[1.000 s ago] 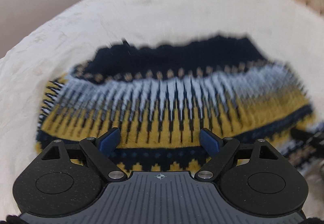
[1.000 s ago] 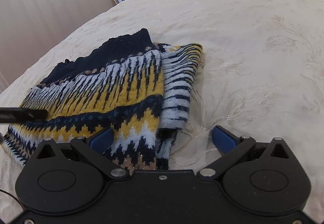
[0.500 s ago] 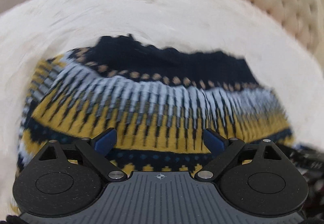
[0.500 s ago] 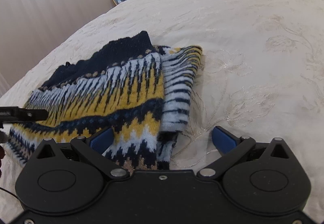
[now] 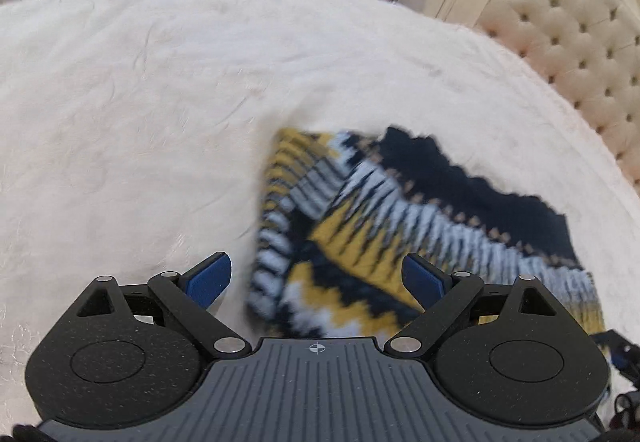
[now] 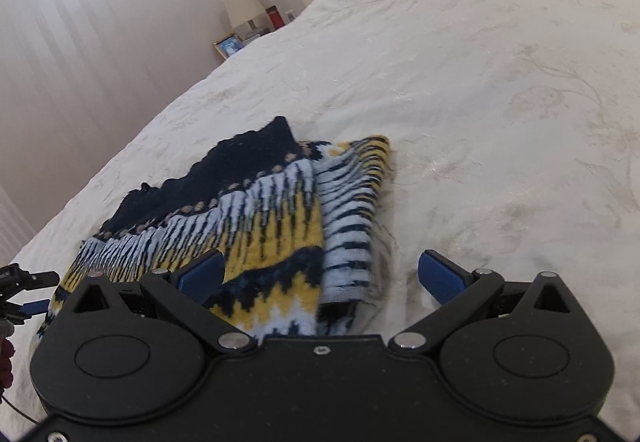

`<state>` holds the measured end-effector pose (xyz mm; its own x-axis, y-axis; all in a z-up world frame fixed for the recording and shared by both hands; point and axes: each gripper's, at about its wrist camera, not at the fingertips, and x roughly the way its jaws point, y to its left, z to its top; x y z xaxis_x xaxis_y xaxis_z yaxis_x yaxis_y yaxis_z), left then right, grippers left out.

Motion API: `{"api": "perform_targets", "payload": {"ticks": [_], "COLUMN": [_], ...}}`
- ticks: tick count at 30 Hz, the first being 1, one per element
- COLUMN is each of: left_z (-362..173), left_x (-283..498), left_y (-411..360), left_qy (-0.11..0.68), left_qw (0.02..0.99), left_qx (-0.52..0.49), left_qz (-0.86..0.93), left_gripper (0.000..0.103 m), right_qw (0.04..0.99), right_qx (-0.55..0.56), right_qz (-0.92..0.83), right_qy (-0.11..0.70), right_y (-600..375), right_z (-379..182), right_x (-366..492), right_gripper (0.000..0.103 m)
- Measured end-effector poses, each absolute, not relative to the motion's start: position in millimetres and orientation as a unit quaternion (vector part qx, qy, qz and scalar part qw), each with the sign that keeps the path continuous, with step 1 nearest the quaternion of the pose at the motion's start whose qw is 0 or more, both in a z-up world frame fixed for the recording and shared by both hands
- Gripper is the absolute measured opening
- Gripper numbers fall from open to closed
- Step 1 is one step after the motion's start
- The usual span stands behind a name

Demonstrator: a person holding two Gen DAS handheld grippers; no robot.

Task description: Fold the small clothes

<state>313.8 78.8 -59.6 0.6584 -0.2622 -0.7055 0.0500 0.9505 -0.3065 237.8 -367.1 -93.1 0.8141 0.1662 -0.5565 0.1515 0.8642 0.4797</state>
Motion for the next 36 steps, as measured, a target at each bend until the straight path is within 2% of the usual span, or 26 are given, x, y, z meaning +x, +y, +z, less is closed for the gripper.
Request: {"api": "perform_targets", "payload": {"ticks": [6, 11, 12, 13, 14, 15, 20, 25, 31, 36], "left_z": [-79, -82, -82, -81, -82, -82, -72, -28, 28, 37], "left_x": [325, 342, 344, 345, 346, 346, 339, 329, 312, 308], "left_y": [91, 75, 72, 70, 69, 70, 72, 48, -24, -95], "left_qy": [0.419, 0.422, 0.418, 0.410, 0.406, 0.404, 0.395, 0.368, 0.336, 0.333], "left_qw": [0.880, 0.877, 0.878, 0.882, 0.885, 0.886, 0.883, 0.891, 0.897, 0.889], "left_qx": [-0.171, -0.156, -0.154, -0.154, -0.153, -0.159, -0.189, -0.175, -0.132, -0.110], "left_qz": [-0.145, -0.171, -0.173, -0.174, -0.170, -0.166, -0.171, -0.200, -0.254, -0.295], "left_gripper": [0.093, 0.089, 0.085, 0.063, 0.033, 0.026, 0.021, 0.021, 0.021, 0.021], "right_qw": [0.915, 0.913, 0.913, 0.913, 0.912, 0.912, 0.909, 0.906, 0.902, 0.898], "right_qx": [0.257, 0.255, 0.254, 0.254, 0.254, 0.254, 0.260, 0.271, 0.293, 0.318], "right_qz": [0.005, 0.007, 0.007, 0.007, 0.007, 0.007, 0.005, 0.001, -0.002, -0.010], "right_qy": [0.313, 0.318, 0.319, 0.321, 0.322, 0.323, 0.326, 0.326, 0.316, 0.303], "right_y": [-364, -361, -361, -360, -360, -360, -361, -365, -375, -391], "right_z": [-95, -98, -99, -99, -100, -100, -101, -100, -94, -88], "right_x": [239, 239, 239, 239, 239, 240, 241, 241, 236, 231], "right_gripper": [0.102, 0.102, 0.102, 0.102, 0.102, 0.102, 0.102, 0.102, 0.102, 0.102]}}
